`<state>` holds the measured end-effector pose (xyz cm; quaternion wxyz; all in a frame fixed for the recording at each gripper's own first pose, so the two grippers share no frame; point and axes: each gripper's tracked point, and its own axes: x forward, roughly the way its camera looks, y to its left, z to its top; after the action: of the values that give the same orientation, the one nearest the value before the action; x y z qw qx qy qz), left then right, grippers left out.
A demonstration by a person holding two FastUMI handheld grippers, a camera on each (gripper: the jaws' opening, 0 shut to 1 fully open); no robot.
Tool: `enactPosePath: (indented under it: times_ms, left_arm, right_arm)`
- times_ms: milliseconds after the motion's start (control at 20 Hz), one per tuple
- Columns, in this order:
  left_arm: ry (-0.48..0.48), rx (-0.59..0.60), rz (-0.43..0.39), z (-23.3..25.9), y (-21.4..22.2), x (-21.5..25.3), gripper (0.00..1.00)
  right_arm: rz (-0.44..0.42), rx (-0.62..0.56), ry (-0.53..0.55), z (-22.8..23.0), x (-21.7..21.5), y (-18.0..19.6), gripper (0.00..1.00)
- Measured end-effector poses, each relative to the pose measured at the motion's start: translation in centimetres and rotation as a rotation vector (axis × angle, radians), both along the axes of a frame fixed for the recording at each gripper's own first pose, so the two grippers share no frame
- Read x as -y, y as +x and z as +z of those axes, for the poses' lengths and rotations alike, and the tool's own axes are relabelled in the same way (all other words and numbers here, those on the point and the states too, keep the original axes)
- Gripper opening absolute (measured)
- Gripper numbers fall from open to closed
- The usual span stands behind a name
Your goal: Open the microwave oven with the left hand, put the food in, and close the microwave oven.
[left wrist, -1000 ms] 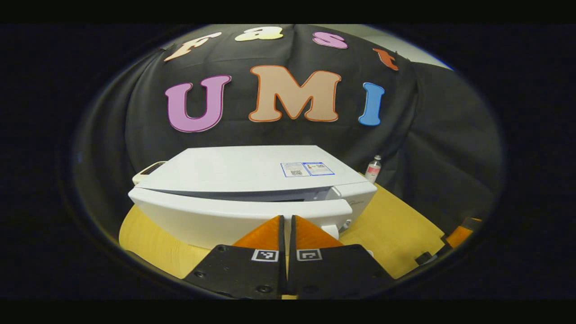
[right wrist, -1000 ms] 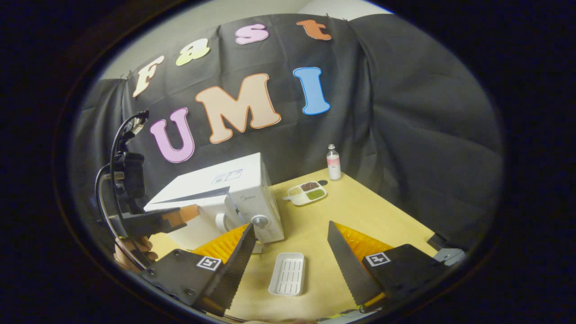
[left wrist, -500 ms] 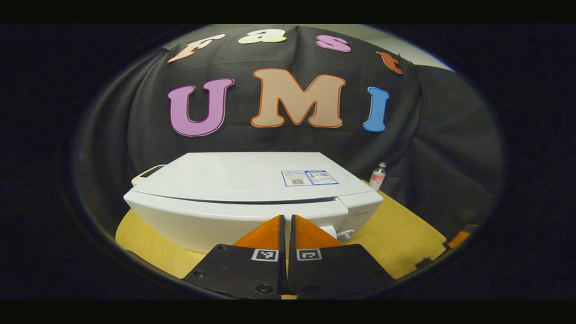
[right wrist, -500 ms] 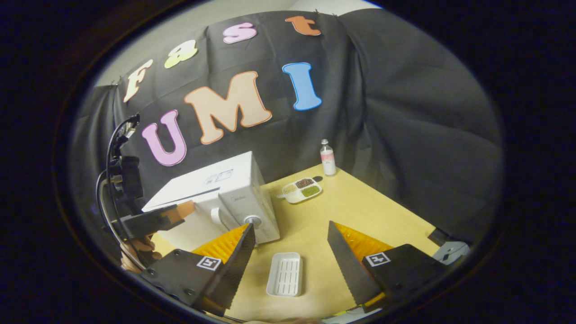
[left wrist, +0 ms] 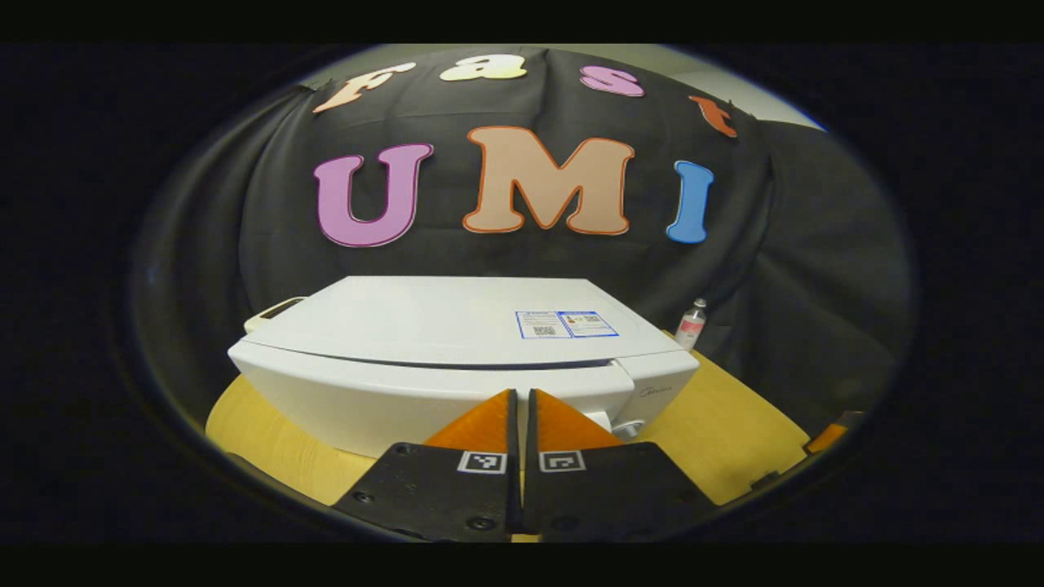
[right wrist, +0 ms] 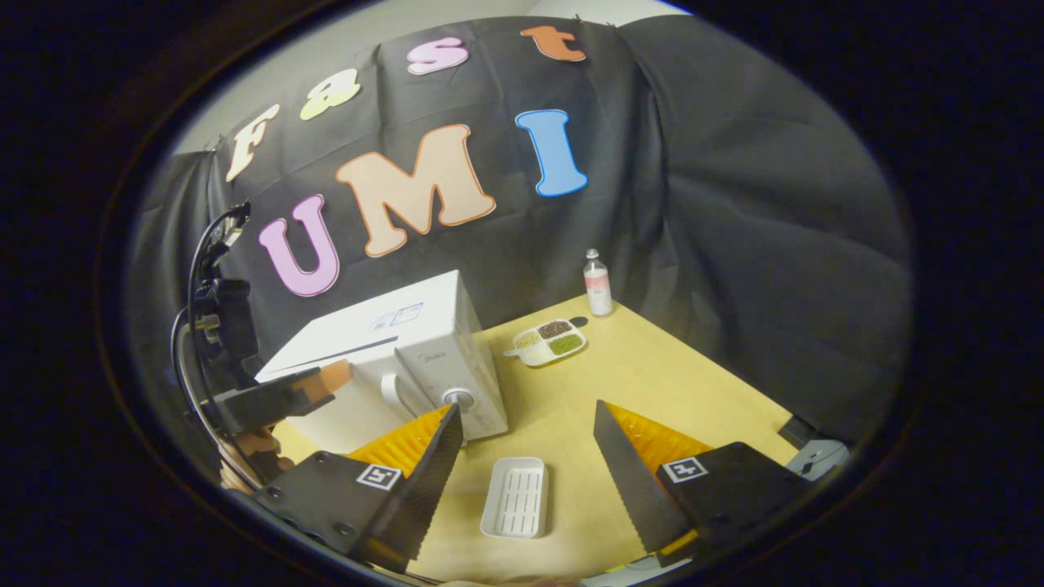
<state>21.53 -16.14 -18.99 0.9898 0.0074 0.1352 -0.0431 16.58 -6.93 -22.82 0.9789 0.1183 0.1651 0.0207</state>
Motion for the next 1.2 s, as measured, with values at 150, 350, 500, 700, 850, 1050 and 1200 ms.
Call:
enactPosePath:
  times_ms: [150, 350, 500, 700, 850, 1050, 1200]
  left_arm:
    - [0.002, 0.007, 0.011, 0.0, 0.1, -0.1, 0.01]
    - [0.003, 0.015, 0.048, -0.1, 0.3, -0.5, 0.01]
    - [-0.012, 0.029, 0.059, 0.0, 0.5, -0.4, 0.01]
    - [-0.021, 0.039, 0.044, -0.1, 1.3, -0.1, 0.01]
    - [-0.011, 0.054, 0.031, -0.1, 1.8, 0.7, 0.01]
    - [0.005, 0.042, 0.01, -0.2, 1.7, 0.8, 0.0]
    - [-0.005, 0.033, 0.02, 0.7, 0.5, 0.2, 0.02]
  right_arm:
    - [-0.004, -0.002, 0.002, -0.2, 0.2, 0.1, 0.9]
    - [0.001, -0.001, -0.006, -0.1, 0.2, 0.1, 0.91]
    - [0.008, 0.003, -0.012, 0.0, 0.2, 0.0, 0.91]
    - [0.008, 0.014, -0.015, 0.4, 0.4, -0.5, 0.91]
    - [-0.006, 0.032, -0.018, 0.9, 1.0, -1.1, 0.99]
    - [-0.005, 0.055, -0.032, 2.4, 1.6, -1.8, 1.0]
    - [0.024, 0.082, -0.073, 3.2, 0.8, -2.1, 0.91]
